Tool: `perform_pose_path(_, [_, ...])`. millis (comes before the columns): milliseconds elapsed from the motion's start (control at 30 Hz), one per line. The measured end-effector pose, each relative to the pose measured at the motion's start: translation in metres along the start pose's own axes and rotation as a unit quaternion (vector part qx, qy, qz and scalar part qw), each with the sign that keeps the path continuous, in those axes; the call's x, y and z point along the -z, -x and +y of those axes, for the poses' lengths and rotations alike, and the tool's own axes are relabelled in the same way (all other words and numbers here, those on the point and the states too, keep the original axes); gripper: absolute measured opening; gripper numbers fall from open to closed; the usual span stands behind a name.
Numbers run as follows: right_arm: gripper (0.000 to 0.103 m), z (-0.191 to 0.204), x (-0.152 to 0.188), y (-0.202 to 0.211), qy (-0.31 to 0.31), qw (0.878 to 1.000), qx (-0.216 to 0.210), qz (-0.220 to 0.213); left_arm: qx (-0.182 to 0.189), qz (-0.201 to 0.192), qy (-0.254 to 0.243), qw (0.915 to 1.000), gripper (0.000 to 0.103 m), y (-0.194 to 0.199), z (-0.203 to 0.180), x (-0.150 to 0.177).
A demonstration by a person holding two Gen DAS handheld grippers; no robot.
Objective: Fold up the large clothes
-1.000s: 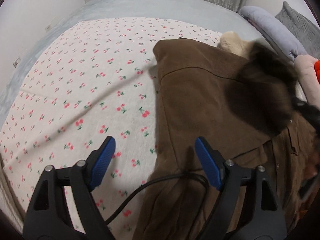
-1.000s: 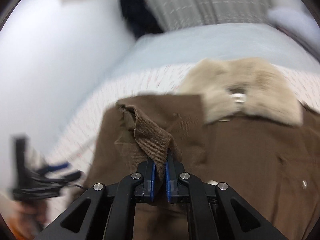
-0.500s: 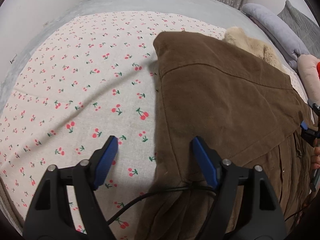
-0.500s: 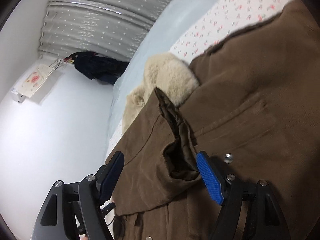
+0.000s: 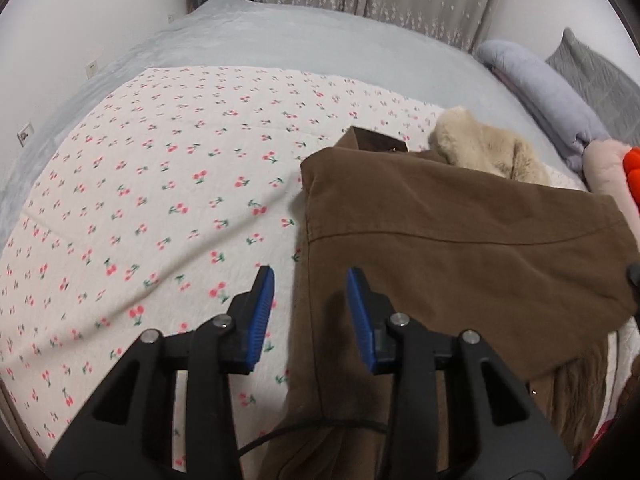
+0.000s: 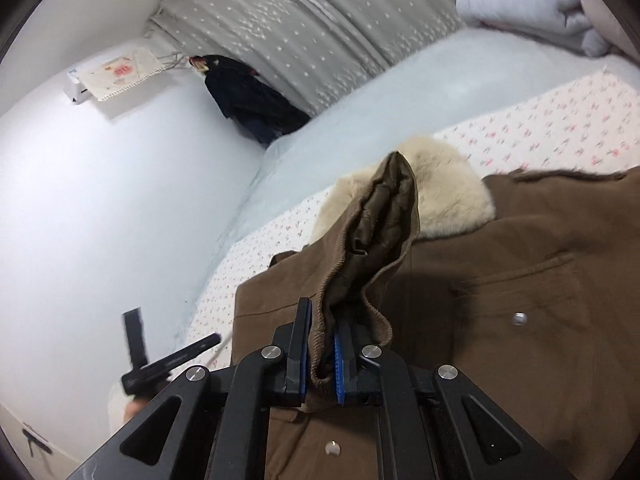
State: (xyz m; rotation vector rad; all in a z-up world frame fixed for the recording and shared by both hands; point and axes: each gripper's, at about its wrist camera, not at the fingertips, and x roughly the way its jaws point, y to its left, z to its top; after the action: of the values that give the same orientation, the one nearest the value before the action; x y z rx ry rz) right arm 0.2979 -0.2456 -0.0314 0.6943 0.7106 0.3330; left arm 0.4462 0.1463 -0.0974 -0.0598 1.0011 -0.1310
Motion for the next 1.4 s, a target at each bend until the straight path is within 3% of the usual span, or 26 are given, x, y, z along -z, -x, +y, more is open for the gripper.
perform_pose_path(100, [0.009,-0.020,0.014,-0.014,0.000,0.997,0.066,0.041,-0.029,0.025,-0.013,0.9992,0.040,-0.024,-0.004,-0.002])
perform_pose_path(200, [0.014,-0.036,0.034,-0.042,0.029,0.986,0.140,0.080,-0.051,0.053,-0.017,0.9971,0.041,-0.046,0.000,0.003])
perform_pose_path(267, [0.021,-0.049,0.048,-0.055,0.045,0.980,0.167,0.101,-0.039,0.064,-0.005,0.9972,0.043,-0.056,0.008,0.006])
perform_pose_path(367, [0.028,-0.046,0.052,-0.050,0.069,0.980,0.169,0.084,-0.002,0.049,0.032,0.9983,0.043,-0.045,0.023,0.008])
perform_pose_path(467, [0.054,-0.046,0.041,-0.030,0.058,0.984,0.153,0.070,0.007,0.028,0.042,0.9987,0.044,-0.021,0.030,0.011])
perform_pose_path(533, [0.070,-0.044,0.036,-0.008,0.058,0.986,0.148,0.052,0.000,0.007,0.042,0.9991,0.058,0.000,0.030,0.015])
perform_pose_path(633, [0.078,-0.039,0.026,0.032,0.060,0.985,0.161,0.025,-0.003,-0.021,0.042,0.9989,0.069,0.026,0.023,0.023])
perform_pose_path(800, [0.083,-0.056,0.015,0.092,0.044,0.979,0.197,-0.011,0.016,-0.025,0.036,0.9989,0.081,0.057,-0.010,0.033])
perform_pose_path(967, [0.084,-0.090,0.001,0.153,0.011,0.968,0.245,-0.046,0.018,-0.038,0.001,0.9991,0.084,0.080,-0.048,0.041])
perform_pose_path(1100, [0.086,-0.120,-0.009,0.204,-0.017,0.956,0.282,-0.075,0.027,-0.054,-0.018,0.9980,0.098,0.097,-0.078,0.052])
perform_pose_path(1300, [0.089,-0.183,-0.024,0.253,-0.100,0.937,0.311,-0.122,0.045,-0.057,-0.037,0.9967,0.098,0.105,-0.110,0.062])
perform_pose_path(1400, [0.089,-0.215,-0.030,0.261,-0.126,0.932,0.314,-0.134,0.035,-0.054,-0.055,0.9964,0.098,0.101,-0.128,0.061])
